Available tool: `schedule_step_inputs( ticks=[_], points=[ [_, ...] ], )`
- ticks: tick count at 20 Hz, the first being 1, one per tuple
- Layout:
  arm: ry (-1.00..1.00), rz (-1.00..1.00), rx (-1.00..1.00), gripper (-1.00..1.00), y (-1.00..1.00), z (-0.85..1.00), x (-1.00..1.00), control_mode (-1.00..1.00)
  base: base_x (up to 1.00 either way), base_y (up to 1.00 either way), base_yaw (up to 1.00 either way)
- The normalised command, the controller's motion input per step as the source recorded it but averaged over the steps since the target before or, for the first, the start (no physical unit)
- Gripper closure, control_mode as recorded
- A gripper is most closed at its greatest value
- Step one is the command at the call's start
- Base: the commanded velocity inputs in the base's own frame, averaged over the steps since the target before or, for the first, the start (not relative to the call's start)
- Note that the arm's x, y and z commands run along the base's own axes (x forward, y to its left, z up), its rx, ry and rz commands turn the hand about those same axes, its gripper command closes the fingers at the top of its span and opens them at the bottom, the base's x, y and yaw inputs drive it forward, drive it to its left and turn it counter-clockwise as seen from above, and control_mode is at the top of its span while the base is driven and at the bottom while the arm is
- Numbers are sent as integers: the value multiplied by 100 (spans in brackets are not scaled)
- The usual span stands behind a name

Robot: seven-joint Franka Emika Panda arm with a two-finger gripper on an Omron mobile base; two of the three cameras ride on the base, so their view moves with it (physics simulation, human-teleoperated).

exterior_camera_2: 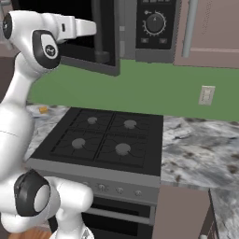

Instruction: Pick the squash from the counter and place it in the microwave. Then turn on the microwave.

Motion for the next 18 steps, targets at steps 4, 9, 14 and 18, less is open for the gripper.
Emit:
schedule_step_inputs(
  ticks=[4,9,14,18],
  points=[
    [20,13,5,100,11,0,58,-100,0,0,0],
    [14,12,5,100,3,7,54,-100,0,0,0],
    [6,13,4,100,2,1,53,-100,0,0,0],
    [0,13,2,100,0,-4,45,-100,0,0,0]
  ],
)
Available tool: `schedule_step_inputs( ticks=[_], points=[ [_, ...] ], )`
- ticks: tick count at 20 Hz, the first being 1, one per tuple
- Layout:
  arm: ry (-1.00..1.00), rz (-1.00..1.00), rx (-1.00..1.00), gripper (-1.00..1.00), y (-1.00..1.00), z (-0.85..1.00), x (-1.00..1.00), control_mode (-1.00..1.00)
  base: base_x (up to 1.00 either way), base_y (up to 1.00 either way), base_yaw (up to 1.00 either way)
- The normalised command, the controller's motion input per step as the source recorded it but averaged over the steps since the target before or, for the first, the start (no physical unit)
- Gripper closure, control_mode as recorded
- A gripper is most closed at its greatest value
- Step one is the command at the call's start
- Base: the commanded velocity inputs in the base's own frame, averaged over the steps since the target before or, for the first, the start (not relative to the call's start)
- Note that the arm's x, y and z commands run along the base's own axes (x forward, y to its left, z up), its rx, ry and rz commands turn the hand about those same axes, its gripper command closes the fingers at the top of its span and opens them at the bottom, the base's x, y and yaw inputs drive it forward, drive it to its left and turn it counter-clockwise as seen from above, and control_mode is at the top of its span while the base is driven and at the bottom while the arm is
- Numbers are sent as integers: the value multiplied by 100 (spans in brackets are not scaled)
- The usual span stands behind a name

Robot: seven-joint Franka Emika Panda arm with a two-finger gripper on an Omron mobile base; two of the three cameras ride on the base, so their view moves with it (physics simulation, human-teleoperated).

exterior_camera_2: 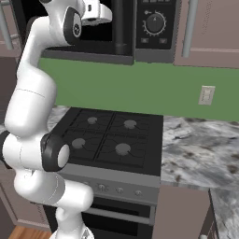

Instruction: Pick the squash from the counter and place it in the microwave. Then turn on the microwave.

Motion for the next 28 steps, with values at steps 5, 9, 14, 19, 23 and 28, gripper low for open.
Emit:
schedule_step_inputs(
  ticks=[5,9,14,19,23,28],
  points=[
    [-6,10,0,100,0,-20,29,-100,0,0,0],
    [-10,9,0,100,0,-21,24,-100,0,0,0],
    [-12,9,0,100,0,-22,22,-100,0,0,0],
    [-12,9,0,100,0,-13,26,-100,0,0,0],
    [-10,9,0,100,0,-3,29,-100,0,0,0],
    [-6,7,0,100,0,0,27,-100,0,0,0]
  ],
)
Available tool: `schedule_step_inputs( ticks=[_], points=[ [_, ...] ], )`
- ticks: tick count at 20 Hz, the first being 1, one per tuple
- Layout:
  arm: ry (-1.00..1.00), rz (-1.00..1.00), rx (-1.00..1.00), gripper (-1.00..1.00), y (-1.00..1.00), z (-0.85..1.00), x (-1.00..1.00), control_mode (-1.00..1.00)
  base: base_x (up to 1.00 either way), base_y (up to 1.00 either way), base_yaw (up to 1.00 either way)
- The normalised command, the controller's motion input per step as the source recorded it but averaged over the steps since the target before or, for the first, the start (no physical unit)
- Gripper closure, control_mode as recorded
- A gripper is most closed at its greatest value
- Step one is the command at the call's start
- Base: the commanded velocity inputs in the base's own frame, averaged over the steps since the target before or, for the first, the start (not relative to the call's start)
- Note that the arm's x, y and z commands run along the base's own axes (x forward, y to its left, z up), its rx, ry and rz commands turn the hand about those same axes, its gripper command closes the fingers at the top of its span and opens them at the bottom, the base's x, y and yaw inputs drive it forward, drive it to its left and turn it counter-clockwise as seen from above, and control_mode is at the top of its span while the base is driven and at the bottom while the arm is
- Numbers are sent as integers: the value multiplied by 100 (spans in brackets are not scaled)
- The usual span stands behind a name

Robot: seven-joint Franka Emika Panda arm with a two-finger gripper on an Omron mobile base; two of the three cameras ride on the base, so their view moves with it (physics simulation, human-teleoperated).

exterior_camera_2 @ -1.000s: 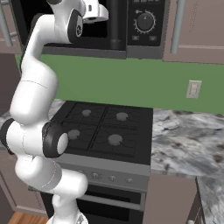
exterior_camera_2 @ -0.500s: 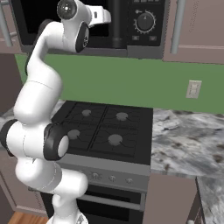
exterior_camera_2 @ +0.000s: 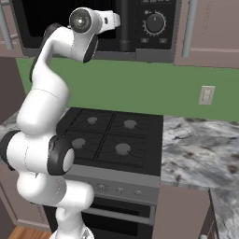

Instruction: Pick the squash from the counter and place it in the microwave. Then turn on the microwave.

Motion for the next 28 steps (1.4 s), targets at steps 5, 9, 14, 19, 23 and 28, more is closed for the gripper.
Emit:
schedule_step_inputs(
  ticks=[5,9,14,19,23,28],
  points=[
    [-1,6,0,100,-3,4,11,-100,0,0,0],
    [0,5,0,100,-11,23,-6,-100,0,0,0],
    [0,3,0,100,-17,25,-20,-100,0,0,0],
    [0,0,0,100,-26,9,-27,-100,0,0,0],
    [0,0,0,100,-32,11,-39,-100,0,0,0],
    [0,0,0,100,-28,5,-45,-100,0,0,0]
  ],
)
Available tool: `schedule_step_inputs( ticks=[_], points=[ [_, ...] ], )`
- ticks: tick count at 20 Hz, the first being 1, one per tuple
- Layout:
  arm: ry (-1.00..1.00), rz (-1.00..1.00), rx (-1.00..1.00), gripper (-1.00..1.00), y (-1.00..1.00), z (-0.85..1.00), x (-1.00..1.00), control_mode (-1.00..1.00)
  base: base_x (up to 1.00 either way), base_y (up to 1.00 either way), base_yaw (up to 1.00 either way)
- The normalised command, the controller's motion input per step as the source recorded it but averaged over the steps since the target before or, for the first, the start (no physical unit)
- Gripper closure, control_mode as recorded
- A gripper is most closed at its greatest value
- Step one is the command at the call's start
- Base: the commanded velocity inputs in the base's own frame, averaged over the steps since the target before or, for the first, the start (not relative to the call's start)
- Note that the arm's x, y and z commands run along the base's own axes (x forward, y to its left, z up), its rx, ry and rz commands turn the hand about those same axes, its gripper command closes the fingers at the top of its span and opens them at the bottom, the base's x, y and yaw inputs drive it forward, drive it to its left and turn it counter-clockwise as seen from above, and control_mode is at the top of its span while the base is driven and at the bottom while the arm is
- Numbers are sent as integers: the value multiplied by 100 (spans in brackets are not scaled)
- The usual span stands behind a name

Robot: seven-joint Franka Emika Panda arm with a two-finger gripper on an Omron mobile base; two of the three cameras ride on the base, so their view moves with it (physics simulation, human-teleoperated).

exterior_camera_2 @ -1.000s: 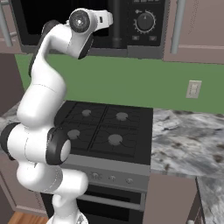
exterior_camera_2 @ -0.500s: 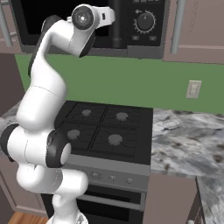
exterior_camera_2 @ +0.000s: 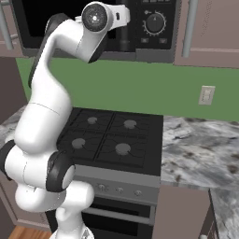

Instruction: Pick the squash from the counter and place it in the microwave. Then turn on the microwave.

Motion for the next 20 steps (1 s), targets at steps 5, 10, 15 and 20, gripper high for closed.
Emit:
schedule_step_inputs(
  ticks=[5,10,15,20],
  points=[
    [0,1,1,100,-20,0,-23,-100,0,0,0],
    [0,2,3,100,-19,0,-9,-100,0,0,0],
    [0,0,10,100,-25,0,-14,-100,0,0,0],
    [1,-4,13,100,-26,0,-16,-100,0,0,0]
  ],
)
